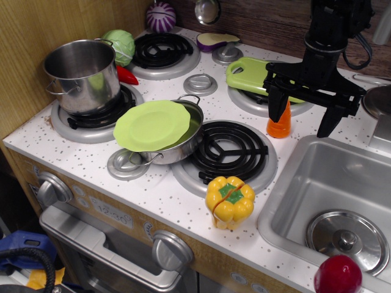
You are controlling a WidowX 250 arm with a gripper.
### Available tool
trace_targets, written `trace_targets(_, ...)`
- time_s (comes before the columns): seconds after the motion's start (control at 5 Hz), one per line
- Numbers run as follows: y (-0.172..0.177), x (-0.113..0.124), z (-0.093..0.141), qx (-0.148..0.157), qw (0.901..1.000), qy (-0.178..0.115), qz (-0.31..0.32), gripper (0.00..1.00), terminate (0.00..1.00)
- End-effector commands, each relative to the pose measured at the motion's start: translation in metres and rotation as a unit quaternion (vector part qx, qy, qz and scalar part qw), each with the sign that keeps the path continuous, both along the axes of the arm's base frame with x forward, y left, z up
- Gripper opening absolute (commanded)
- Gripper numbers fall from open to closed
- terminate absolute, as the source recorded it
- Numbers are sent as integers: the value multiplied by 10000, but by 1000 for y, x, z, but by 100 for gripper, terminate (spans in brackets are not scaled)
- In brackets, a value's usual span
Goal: Put carrot on cutting board
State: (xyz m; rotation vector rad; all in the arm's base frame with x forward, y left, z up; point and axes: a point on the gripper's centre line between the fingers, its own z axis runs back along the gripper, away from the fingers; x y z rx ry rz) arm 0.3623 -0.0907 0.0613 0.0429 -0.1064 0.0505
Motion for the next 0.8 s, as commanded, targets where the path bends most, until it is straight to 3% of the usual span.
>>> trace_targets(0.0, 0, 0, 0, 0, 10000, 0, 0, 100, 0)
trace_targets(0.4, 32, 4, 4, 379, 9990, -186, -131, 100, 0)
trace_targets(0.6, 44, 21, 5, 602, 9972, -362, -243, 100, 0)
